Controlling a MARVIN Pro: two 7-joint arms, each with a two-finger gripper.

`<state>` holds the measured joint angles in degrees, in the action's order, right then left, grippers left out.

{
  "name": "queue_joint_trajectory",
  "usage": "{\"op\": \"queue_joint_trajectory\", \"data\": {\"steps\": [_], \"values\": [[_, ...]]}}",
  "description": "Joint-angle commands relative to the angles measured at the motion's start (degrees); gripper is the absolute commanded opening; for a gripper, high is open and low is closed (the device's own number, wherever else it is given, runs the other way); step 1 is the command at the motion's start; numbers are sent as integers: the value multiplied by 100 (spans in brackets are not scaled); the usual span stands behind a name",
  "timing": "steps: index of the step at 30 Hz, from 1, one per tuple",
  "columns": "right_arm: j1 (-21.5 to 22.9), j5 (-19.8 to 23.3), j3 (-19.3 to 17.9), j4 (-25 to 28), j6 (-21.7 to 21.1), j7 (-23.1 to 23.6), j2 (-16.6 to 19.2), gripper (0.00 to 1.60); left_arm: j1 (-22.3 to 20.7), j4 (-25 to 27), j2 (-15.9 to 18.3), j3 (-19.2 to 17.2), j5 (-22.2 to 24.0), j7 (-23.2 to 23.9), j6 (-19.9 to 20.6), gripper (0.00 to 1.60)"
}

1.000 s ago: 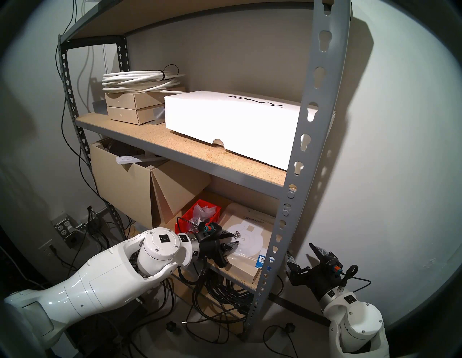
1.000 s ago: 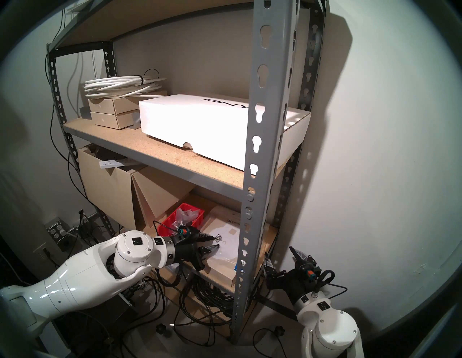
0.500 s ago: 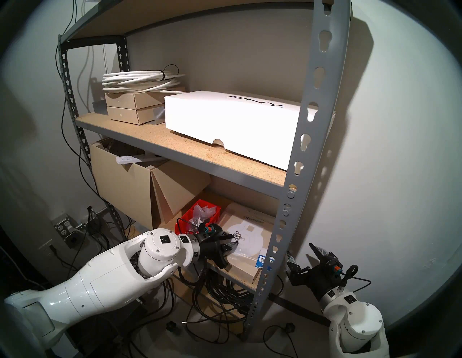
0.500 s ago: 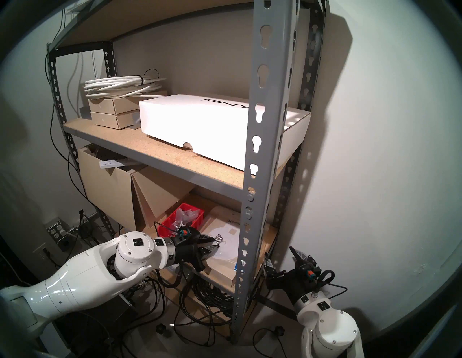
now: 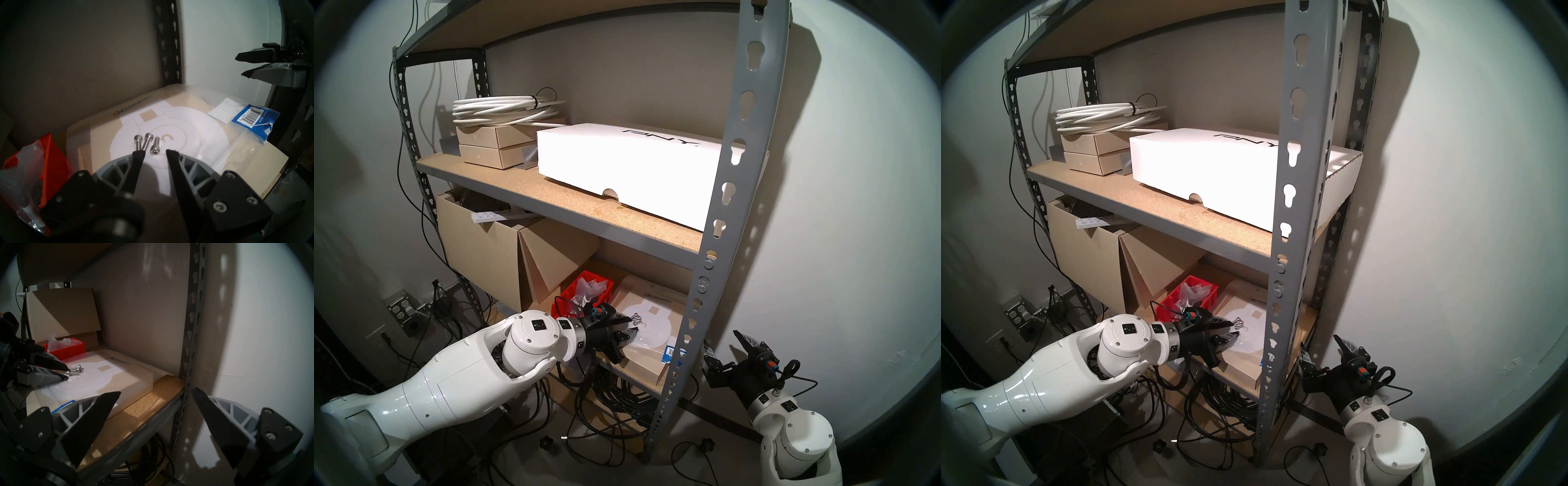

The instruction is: Organize the rack shelf by putting things into a case

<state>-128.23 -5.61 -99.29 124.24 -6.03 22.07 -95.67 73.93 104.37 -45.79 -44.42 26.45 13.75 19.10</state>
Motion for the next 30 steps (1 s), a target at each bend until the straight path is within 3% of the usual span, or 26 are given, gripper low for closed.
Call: {"op": "queue_joint_trajectory", "data": {"steps": [1, 30], "values": [[32, -2, -3, 120, 31, -5, 4, 160, -65, 97, -23, -57, 36, 10, -12, 91], [34, -12, -9, 121, 33, 8, -10, 160, -178, -77, -164, 58, 4, 53, 15, 76]]}}
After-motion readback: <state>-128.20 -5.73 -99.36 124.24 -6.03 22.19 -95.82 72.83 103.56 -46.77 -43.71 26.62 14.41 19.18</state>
